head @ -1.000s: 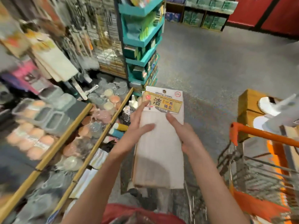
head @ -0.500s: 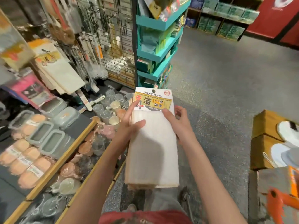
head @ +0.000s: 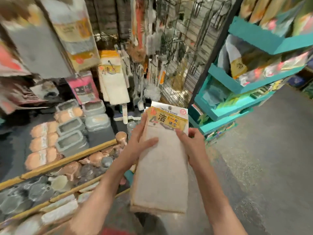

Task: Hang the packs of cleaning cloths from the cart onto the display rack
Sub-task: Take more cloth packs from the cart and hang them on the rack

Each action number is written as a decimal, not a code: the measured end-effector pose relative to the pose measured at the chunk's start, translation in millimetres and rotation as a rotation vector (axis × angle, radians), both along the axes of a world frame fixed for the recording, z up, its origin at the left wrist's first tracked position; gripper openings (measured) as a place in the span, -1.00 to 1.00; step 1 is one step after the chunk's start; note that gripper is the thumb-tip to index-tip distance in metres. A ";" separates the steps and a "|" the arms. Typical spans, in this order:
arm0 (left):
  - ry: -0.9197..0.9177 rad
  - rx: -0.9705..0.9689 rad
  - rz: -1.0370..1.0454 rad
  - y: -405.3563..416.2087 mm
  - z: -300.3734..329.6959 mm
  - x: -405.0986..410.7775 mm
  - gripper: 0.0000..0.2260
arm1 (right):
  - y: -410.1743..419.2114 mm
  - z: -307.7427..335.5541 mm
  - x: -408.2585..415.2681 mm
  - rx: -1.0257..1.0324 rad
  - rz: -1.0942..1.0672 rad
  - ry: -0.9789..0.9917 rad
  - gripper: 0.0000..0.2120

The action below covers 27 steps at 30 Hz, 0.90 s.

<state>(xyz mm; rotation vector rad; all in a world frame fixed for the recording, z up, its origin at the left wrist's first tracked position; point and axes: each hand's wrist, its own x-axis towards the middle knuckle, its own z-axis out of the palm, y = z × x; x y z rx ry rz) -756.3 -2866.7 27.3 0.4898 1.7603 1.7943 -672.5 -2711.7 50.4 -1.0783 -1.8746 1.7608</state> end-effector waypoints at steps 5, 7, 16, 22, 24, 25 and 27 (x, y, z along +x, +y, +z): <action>-0.075 0.059 0.236 4.4 0.5 -24.0 -0.35 | 17.4 -0.8 -54.4 -0.033 0.206 0.006 -0.86; -0.079 0.091 0.310 3.6 0.8 -32.7 -0.39 | 19.5 -2.8 -79.1 -0.018 0.279 0.001 -0.86; -0.085 0.131 0.514 -1.7 -6.1 -97.5 -0.26 | 14.1 0.4 -172.6 -0.018 0.483 0.030 -0.71; -0.029 0.064 0.538 -1.8 -10.1 -129.6 -0.35 | 30.2 3.4 -218.6 -0.045 0.637 0.059 -0.54; -0.043 0.053 0.544 -1.9 -12.8 -136.2 -0.34 | 30.9 2.2 -232.9 -0.010 0.647 0.071 -0.58; -0.051 0.053 0.549 -1.9 -13.3 -139.1 -0.34 | 30.6 0.8 -240.3 0.016 0.627 0.074 -0.60; -0.055 0.063 0.543 0.2 -12.6 -145.4 -0.34 | 29.7 -2.1 -256.0 0.057 0.576 0.069 -0.64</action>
